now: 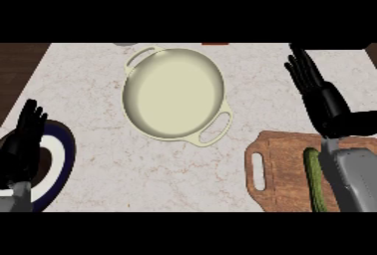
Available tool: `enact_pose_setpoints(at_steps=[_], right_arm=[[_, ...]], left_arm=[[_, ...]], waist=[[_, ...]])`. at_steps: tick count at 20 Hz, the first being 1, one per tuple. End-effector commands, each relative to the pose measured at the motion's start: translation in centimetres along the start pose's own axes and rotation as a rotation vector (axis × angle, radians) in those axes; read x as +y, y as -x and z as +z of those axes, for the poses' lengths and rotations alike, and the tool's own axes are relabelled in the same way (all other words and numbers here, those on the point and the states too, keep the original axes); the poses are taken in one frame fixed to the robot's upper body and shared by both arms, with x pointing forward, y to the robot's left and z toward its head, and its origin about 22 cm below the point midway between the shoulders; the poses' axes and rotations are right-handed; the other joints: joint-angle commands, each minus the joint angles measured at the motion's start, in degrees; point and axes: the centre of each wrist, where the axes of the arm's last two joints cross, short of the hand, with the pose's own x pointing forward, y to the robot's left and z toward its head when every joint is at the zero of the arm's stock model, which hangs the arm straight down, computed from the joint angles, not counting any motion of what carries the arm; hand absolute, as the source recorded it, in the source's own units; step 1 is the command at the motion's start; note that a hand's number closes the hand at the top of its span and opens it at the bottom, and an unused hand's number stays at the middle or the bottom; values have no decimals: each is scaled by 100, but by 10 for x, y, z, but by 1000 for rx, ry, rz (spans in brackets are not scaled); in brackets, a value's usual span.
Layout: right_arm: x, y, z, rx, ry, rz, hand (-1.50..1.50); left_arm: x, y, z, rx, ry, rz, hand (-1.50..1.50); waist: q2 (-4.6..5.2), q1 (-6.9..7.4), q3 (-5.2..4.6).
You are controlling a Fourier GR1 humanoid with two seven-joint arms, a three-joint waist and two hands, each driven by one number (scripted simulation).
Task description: Pick the squash from the cutting board and place it in the pot
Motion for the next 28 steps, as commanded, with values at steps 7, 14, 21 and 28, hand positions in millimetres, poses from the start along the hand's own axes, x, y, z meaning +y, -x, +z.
enact_pose_setpoints(at_steps=[7, 14, 21, 28], right_arm=[[-123, -41, 17, -51, -223, 526, 150], [-175, 74, 123, -176, -11, 194, -150], [-198, 30, 114, -110, -258, 285, -150], [-188, -17, 82, 119, -603, 560, -150]], left_arm=[[-30, -45, -14, -82, 87, 65, 0], [-73, -74, -12, -62, 178, 111, 0], [-53, -81, -18, -30, 141, 93, 0], [-55, -84, -14, -31, 150, 90, 0]], waist=[[-92, -284, -326], [-39, -92, -203], [-101, -207, -234], [-110, -153, -241]])
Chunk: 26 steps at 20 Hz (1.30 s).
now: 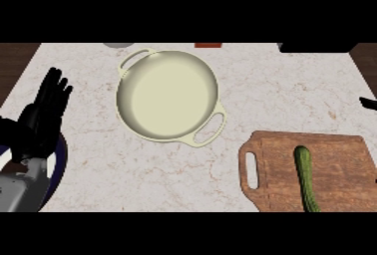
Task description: Pick the squash from the cutting board and place it in the pot
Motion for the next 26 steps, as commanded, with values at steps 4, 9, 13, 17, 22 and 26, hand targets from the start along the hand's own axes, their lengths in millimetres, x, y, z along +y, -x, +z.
enact_pose_setpoints(at_steps=[4, 9, 13, 17, 22, 26], right_arm=[[20, -45, -33, 67, -366, 187, -150], [58, -67, -38, 128, -452, 212, -150], [57, -64, -37, 166, -461, 202, -150], [71, -78, -26, 160, -467, 200, -150], [97, -34, -39, 252, -483, 258, -150], [96, -57, -34, 271, -449, 305, -150]], left_arm=[[-3, -6, 7, -13, 3, -10, 0], [-10, 6, 7, 14, -2, -3, 0], [-2, 3, 6, -8, -7, -6, 0], [11, 1, 2, -1, 8, 0, 0], [-6, -14, 9, -6, 14, 11, 0], [17, 2, 18, 10, 7, 1, 0]], waist=[[-30, -12, -7], [-16, -79, -4], [3, -14, 4], [-3, -42, 3], [10, 41, 9], [0, 2, 4]])
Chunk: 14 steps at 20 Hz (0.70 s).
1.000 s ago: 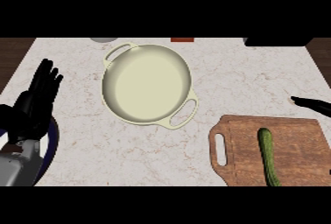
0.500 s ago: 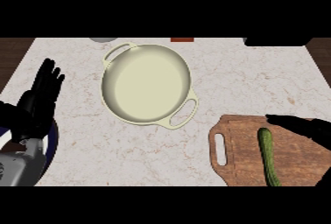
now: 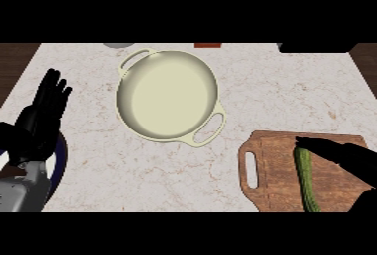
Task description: Pick the squash from the cutting board and place it in the pot
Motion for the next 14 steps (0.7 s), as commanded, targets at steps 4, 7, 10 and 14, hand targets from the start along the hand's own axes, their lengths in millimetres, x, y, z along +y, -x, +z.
enact_pose_setpoints(at_steps=[4, 7, 10, 14], right_arm=[[13, 9, -10, 18, 10, 6, -150], [18, 8, 3, 5, 15, 1, -150], [41, 0, -16, 24, -7, 31, -150], [54, 26, -23, 50, -19, 27, -150]], left_arm=[[-23, 11, -7, -4, -2, -17, 0], [-3, 9, 7, -6, -20, -2, 0], [6, 0, -7, 13, 5, 4, 0], [-2, 11, -2, -2, -4, 19, 0]], waist=[[7, -1, 0], [-1, -2, -1], [3, -5, -1], [8, 15, 0]])
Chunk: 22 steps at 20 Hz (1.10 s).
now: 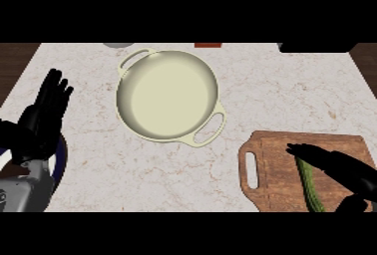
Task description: Pick the squash from the cutting board and place it in the pot
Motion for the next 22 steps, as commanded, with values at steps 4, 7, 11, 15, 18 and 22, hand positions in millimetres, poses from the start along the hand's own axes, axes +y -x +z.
enact_pose_setpoints(at_steps=[4, 7, 11, 15, 18, 22], right_arm=[[8, 23, -23, 39, 3, -11, -150], [4, 17, -21, -41, -32, 76, 150], [10, 11, -38, -99, -6, 131, 150], [30, 8, -32, -105, -25, 106, 150], [25, 36, -22, -106, -11, 119, 150], [74, -153, -111, -383, -58, 238, 150]], left_arm=[[-12, -9, -3, 7, 4, -13, 0], [0, 0, -13, 5, 4, 0, 0], [10, -25, 6, 2, 25, -3, 0], [-8, -3, 15, 7, -3, 11, 0], [-8, -12, 11, -11, -14, -1, 0], [-9, -6, -1, 13, 34, -5, 0]], waist=[[8, 21, 4], [9, 5, 3], [1, 50, 5], [-1, 9, 2], [5, 26, 5], [-53, 143, -29]])
